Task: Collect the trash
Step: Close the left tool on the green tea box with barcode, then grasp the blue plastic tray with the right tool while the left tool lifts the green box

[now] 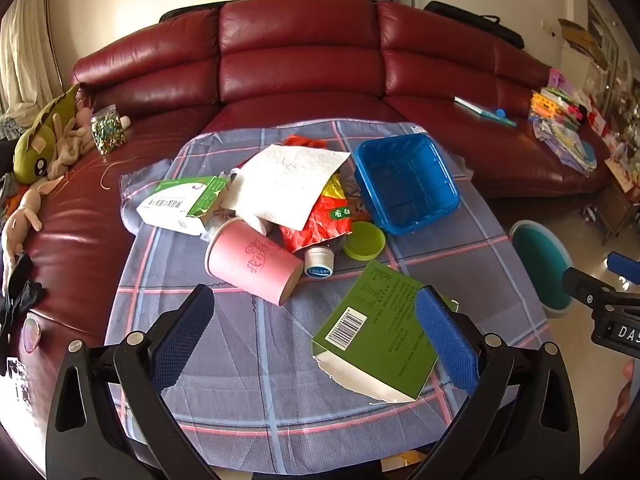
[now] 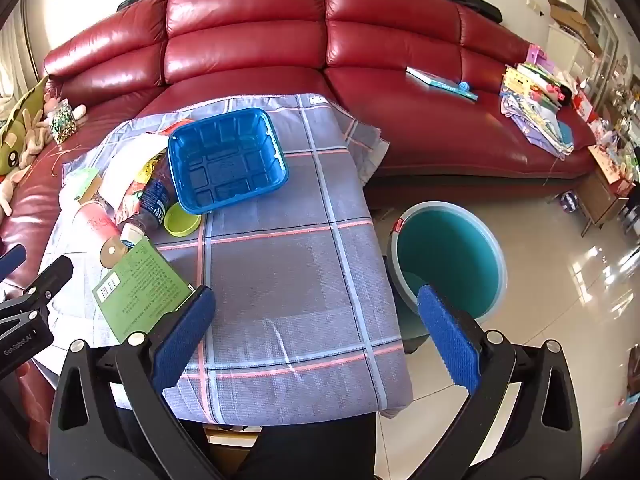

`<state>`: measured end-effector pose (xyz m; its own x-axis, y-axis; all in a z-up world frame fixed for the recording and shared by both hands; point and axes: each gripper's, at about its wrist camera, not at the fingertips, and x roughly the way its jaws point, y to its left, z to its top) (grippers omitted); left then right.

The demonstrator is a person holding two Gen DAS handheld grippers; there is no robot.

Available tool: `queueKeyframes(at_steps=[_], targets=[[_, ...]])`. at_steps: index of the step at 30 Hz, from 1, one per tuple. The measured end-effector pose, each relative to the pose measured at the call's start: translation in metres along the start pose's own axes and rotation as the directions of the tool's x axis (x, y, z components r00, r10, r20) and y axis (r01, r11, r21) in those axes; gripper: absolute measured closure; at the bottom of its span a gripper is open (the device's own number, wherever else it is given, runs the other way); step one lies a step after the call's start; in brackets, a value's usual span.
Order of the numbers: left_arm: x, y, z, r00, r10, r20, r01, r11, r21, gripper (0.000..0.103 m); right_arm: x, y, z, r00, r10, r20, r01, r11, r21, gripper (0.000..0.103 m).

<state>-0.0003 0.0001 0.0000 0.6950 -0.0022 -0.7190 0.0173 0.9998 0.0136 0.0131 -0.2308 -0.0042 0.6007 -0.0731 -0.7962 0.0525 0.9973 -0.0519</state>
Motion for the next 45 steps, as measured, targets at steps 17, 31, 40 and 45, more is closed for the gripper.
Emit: queueKeyframes(at_steps=[17,31,40,45], targets=[[0.0,0.0,-0.003,1.0,-0.005,-0.002,0.005,1.0,-0.001,0.002,-0.004,-0.004,0.0,1.0,-0.018,0.011,0.018,1.0,0.006,0.006],[0.013,0.01,-0.039,0.982,-0.132,-0.132,0.138,0.989,0.043,0.003,0.012,-0.008,-0.012,1.0,-0.004,-0.029,0.005,1.0,0.03,0.006],[0.055,-0.039,-0.065,0.94,-0.209,-0.272,0.247,0.962,0.113,0.02,0.036,-0.015,-0.026,0.995,0.027,-0.095,-0.021,0.998,0.063,0.006],[0.08,-0.052,-0.065,0.932,-0.213,-0.293,0.249,0.964,0.093,0.025,0.046,-0.027,-0.031,0.994,0.033,-0.108,-0.023,0.996,0.09,0.006]])
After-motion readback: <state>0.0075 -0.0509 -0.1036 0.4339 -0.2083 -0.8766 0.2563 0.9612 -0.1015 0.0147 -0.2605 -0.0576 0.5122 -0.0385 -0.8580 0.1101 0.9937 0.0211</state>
